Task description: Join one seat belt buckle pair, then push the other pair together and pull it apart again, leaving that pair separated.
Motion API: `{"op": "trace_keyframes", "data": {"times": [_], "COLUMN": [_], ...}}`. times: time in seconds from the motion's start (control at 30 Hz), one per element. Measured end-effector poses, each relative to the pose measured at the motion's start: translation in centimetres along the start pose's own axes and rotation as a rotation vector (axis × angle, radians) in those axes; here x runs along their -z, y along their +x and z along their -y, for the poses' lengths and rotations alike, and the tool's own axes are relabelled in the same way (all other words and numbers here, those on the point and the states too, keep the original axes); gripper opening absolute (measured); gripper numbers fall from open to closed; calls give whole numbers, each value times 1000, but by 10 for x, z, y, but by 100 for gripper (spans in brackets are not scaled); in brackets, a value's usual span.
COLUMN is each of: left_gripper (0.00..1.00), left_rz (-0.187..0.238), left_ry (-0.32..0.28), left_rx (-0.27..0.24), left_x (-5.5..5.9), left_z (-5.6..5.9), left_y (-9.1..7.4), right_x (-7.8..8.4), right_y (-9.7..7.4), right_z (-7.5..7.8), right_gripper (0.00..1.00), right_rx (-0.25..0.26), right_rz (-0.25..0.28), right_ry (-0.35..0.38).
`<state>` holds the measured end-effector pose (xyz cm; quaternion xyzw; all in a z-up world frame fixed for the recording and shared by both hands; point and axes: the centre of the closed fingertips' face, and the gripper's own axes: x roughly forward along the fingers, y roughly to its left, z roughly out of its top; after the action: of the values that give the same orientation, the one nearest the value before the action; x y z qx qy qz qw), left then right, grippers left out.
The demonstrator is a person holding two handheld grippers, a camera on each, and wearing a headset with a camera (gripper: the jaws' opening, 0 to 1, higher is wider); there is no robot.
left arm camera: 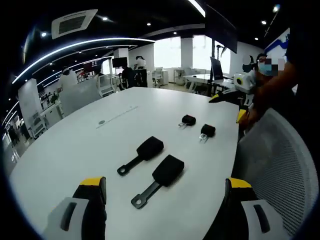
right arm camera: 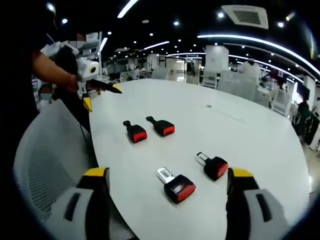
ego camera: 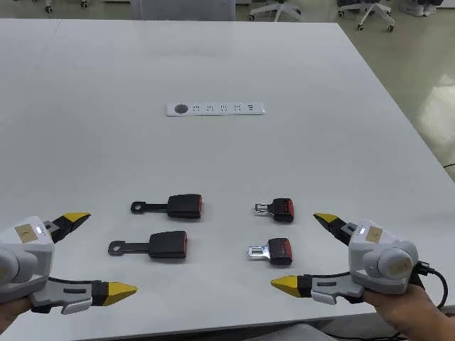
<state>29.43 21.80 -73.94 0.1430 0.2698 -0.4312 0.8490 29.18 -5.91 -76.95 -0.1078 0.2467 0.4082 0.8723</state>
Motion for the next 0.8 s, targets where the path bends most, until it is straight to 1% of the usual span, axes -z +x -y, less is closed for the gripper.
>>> {"op": "trace_keyframes", "data": {"times": [0.3, 0.47, 0.57, 0.8], "left_gripper": [100, 100, 100, 100], "left_rz": [-7, -9, -10, -12], "left_ry": [3, 3, 8, 10], "left_rx": [11, 17, 20, 30], "left_x": [1, 2, 2, 4], "left_z": [5, 7, 8, 11], "left_y": [4, 7, 8, 10], "right_x": [7, 10, 11, 14], "right_y": [0, 0, -1, -3], "right_z": [-1, -1, 1, 1], "right_gripper": [96, 95, 94, 94], "right_rx": [-3, -8, -3, -1], "right_rz": [-12, -21, -23, -29], "right_ry": [11, 4, 14, 13]}}
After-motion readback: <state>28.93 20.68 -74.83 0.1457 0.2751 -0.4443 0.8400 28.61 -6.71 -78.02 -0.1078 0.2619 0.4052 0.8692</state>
